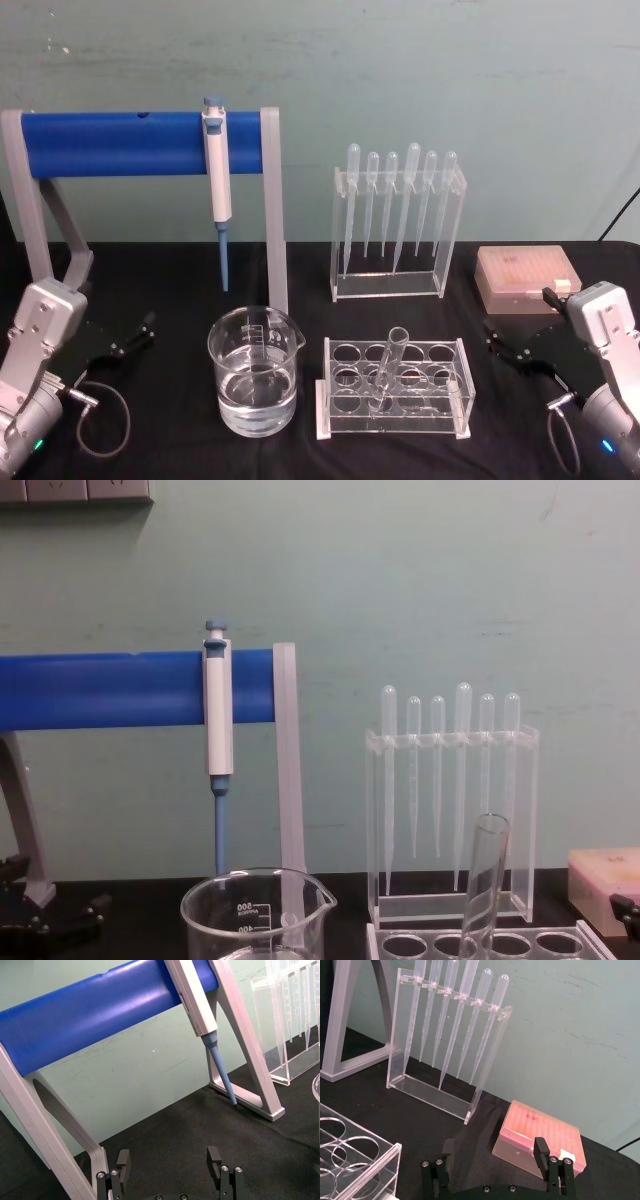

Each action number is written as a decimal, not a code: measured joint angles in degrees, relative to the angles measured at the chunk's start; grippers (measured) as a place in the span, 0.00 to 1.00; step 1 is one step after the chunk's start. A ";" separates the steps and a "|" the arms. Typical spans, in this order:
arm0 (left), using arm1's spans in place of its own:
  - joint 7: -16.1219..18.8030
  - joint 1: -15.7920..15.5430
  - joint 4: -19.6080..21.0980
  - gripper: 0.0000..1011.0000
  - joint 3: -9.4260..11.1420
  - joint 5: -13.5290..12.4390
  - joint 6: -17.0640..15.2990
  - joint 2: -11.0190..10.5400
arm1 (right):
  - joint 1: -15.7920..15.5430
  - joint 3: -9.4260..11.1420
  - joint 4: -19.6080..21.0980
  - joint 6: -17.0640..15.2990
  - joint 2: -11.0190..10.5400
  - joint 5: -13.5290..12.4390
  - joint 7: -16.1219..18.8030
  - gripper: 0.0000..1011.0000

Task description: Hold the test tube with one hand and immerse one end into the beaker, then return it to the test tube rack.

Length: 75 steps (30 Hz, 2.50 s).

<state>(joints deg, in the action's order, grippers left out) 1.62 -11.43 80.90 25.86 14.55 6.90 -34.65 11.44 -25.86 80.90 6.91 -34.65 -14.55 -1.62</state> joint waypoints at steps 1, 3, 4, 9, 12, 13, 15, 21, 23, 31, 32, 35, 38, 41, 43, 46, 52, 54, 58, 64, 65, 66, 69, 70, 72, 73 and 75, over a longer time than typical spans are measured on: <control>0.00 0.00 0.00 0.99 0.00 0.00 0.00 0.00 | 0.00 0.05 0.02 -0.01 0.01 0.01 0.04 0.99; 0.00 0.00 0.00 0.99 0.00 0.00 0.00 0.00 | 0.02 0.43 0.61 -0.05 -0.11 0.04 0.53 0.99; 0.00 0.00 0.00 0.99 0.00 0.00 0.00 0.00 | -0.03 0.82 1.26 -0.06 -0.34 -0.01 1.08 0.99; 0.00 0.00 0.00 0.99 0.00 0.00 0.00 0.00 | -1.32 2.74 4.19 0.00 -1.54 -1.42 2.84 0.99; 0.00 0.00 0.00 0.99 0.00 0.00 0.00 0.00 | -2.61 4.30 6.47 0.35 -2.78 -3.20 4.67 0.99; 0.00 0.00 0.00 0.99 0.00 0.00 0.00 0.00 | -2.97 4.74 7.10 0.54 -3.20 -3.83 5.44 0.99; 0.00 0.00 0.00 0.99 0.00 0.00 0.00 0.00 | -4.12 5.89 8.75 1.31 -4.60 -6.12 8.56 0.99; 0.00 0.00 0.00 0.99 0.00 0.00 0.00 0.00 | -6.39 7.62 11.21 4.69 -8.68 -11.93 19.66 0.99; 0.00 0.00 0.00 0.99 0.00 0.00 0.00 0.00 | -7.10 7.89 11.69 6.24 -10.05 -13.76 24.09 0.99; 0.00 0.00 0.00 0.99 0.00 0.00 0.00 0.00 | -7.07 6.76 11.89 8.53 -12.39 -15.66 34.77 0.99; 0.00 0.00 0.00 0.99 0.00 0.00 0.00 0.00 | -6.62 6.12 11.75 8.67 -12.57 -15.74 37.09 0.99; 0.00 0.00 0.00 0.99 0.00 0.00 0.00 0.00 | -5.48 4.87 11.17 8.80 -12.42 -15.89 41.08 0.99; 0.00 0.00 0.00 0.99 0.00 0.00 0.00 0.00 | -3.90 3.50 10.54 8.69 -11.54 -15.60 44.00 0.99; 0.00 0.00 0.00 0.99 0.00 0.00 0.00 0.00 | -2.22 2.38 9.63 8.27 -10.17 -15.06 46.05 0.99; 0.00 0.00 0.00 0.99 0.00 0.00 0.00 0.00 | -1.28 1.84 8.99 8.01 -9.30 -14.76 46.84 0.99; 0.00 0.00 0.00 0.99 0.00 0.00 0.00 0.00 | 0.56 0.85 7.59 7.28 -7.63 -14.17 47.87 0.99; 0.00 0.00 0.00 0.99 0.00 0.00 0.01 0.00 | 3.99 -0.91 4.67 6.42 -4.50 -13.27 48.77 0.99; 0.00 0.00 0.00 0.99 0.00 0.00 0.00 0.00 | 5.00 -1.34 3.81 6.34 -3.55 -13.01 48.81 0.99; 0.00 0.00 0.00 0.99 0.00 0.00 0.00 0.00 | 6.53 -2.02 2.35 6.12 -2.25 -12.55 48.81 0.99; 0.00 0.00 0.00 0.99 0.00 0.00 0.00 0.00 | 7.95 -2.82 1.14 5.97 -1.06 -12.16 48.70 0.99; 0.00 0.00 0.00 0.99 0.00 0.00 0.00 0.00 | 8.05 -2.89 1.03 5.95 -0.98 -12.13 48.70 0.99; 0.00 0.00 0.00 0.99 0.00 0.00 0.00 0.00 | 8.20 -3.02 0.82 5.92 -0.81 -12.08 48.66 0.99; 0.00 0.00 0.00 0.99 0.00 0.00 0.00 0.00 | 8.35 -3.12 0.54 5.79 -0.56 -11.95 48.33 0.99; 0.00 0.00 0.00 0.99 0.00 0.00 0.00 0.00 | 8.39 -3.15 0.46 5.74 -0.49 -11.91 48.17 0.99; 0.00 0.00 0.00 0.99 0.00 0.00 0.00 0.00 | 8.39 -3.14 0.47 5.74 -0.52 -11.92 48.17 0.99; 0.00 0.00 0.00 0.99 0.00 0.00 0.00 0.00 | 8.39 -3.14 0.48 5.74 -0.52 -11.92 48.17 0.99; 0.00 0.00 0.00 0.99 0.00 0.00 0.00 0.00 | 8.39 -3.13 0.50 5.74 -0.53 -11.92 48.17 0.99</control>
<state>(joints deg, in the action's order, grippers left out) 1.62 -11.43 80.90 25.86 14.55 6.91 -34.65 19.82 -28.99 81.40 12.65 -35.18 -26.47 46.55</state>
